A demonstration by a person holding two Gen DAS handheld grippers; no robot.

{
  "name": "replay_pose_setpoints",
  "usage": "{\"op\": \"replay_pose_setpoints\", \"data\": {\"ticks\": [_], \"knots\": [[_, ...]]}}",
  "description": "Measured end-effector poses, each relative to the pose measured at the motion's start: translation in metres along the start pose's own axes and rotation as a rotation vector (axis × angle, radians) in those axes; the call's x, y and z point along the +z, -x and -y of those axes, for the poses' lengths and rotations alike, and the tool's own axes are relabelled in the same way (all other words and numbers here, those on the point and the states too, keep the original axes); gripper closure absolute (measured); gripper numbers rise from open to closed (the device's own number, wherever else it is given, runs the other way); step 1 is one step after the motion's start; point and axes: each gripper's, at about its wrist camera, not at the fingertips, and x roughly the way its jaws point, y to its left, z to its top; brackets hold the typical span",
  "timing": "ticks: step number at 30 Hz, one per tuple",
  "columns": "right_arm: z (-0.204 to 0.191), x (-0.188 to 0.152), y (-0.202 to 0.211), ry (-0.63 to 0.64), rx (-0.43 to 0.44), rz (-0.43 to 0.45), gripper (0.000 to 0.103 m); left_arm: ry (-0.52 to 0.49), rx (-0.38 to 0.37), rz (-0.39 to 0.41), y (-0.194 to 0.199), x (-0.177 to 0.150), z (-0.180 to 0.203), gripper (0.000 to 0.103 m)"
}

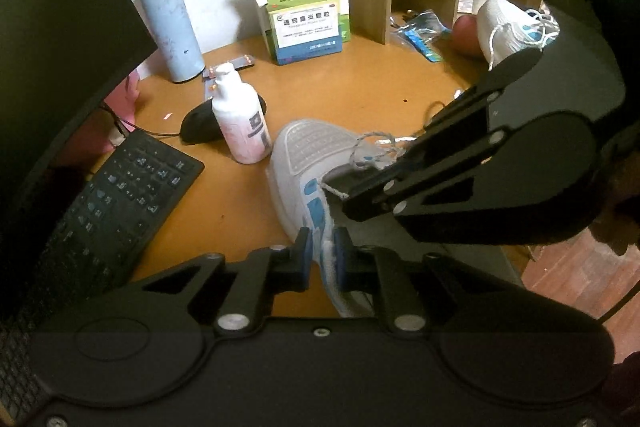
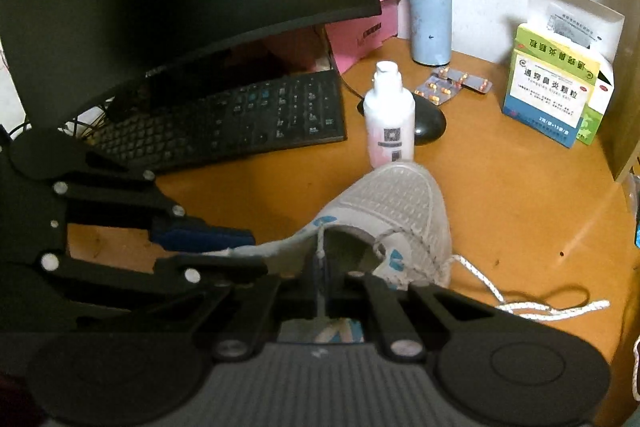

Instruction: Lace up shoes with both hands

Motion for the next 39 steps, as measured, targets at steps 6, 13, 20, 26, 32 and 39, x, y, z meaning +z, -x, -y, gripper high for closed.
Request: {"op": "replay_pose_setpoints", "data": {"ticks": [6,13,20,26,32,39], "knots": [[0.002,0.0,-0.008,-0.018,-0.014,-0.008,0.1,0.017,0.012,-0.006,-0.002,0.002,-0.004,0.093],[0.003,-0.003,-0.015,-0.069,-0.037,-0.015,0.101,0.02,0.021,-0.014,-0.004,0.002,-0.004,0.093],[0.005,-0.007,-0.015,-0.094,-0.04,0.02,0.101,0.018,0.019,-0.015,-0.003,0.002,-0.003,0.093],[0.004,-0.01,-0.008,-0.103,-0.046,0.06,0.1,0.014,0.019,-0.017,-0.003,0.002,-0.003,0.093],[0.003,-0.012,-0.01,-0.093,-0.041,0.06,0.1,0.007,0.019,-0.022,-0.003,0.002,-0.004,0.093],[0.003,-0.014,-0.009,-0.087,-0.039,0.072,0.1,0.004,0.021,-0.027,-0.004,0.003,-0.003,0.093]]}}
